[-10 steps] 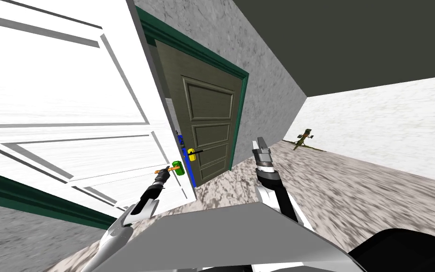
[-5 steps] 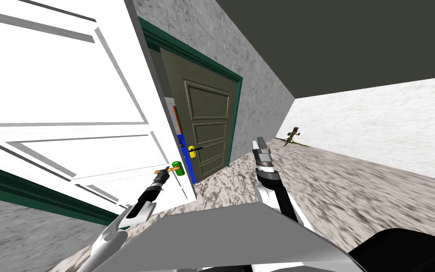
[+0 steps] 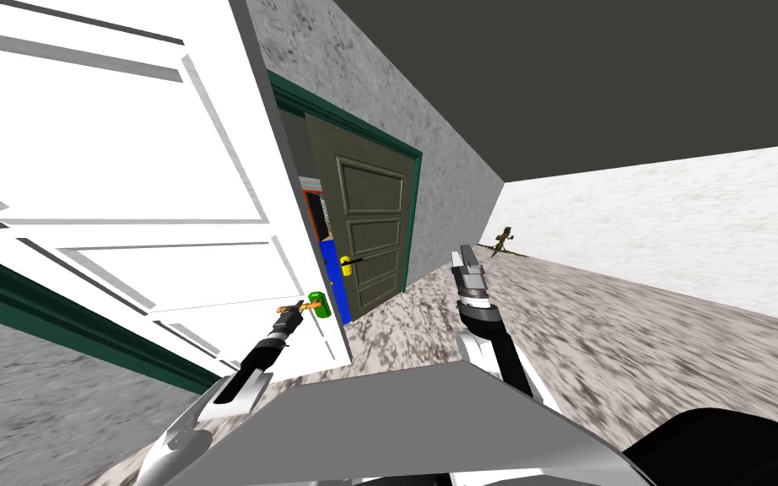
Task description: Pull the door open
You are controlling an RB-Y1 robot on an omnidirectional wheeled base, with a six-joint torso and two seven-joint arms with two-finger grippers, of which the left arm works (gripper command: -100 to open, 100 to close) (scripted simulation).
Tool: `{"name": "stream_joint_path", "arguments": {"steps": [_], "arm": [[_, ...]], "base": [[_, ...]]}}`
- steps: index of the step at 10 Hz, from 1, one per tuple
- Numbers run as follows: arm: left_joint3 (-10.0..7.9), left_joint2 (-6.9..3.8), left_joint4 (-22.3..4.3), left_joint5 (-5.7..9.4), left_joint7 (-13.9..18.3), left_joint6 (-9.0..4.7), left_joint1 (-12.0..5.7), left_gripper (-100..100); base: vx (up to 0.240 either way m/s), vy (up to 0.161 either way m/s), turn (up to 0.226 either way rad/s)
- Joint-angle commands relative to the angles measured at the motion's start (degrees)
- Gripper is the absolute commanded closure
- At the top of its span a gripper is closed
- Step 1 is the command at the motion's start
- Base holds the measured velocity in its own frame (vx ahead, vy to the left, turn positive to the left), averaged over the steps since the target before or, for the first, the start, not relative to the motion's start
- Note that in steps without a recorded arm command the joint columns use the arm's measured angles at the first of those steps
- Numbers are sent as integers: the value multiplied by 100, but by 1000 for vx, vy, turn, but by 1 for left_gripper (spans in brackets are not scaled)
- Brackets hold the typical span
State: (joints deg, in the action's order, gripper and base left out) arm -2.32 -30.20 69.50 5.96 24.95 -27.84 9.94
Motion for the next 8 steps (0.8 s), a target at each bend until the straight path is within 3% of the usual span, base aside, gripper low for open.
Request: {"name": "stream_joint_path", "arguments": {"steps": [1,8], "arm": [[63,-99,41,-4,91,-146,120,100],[331,-522,215,-20,479,-765,630,100]], "base": [[-144,37,-118],[-228,78,-140]]}}
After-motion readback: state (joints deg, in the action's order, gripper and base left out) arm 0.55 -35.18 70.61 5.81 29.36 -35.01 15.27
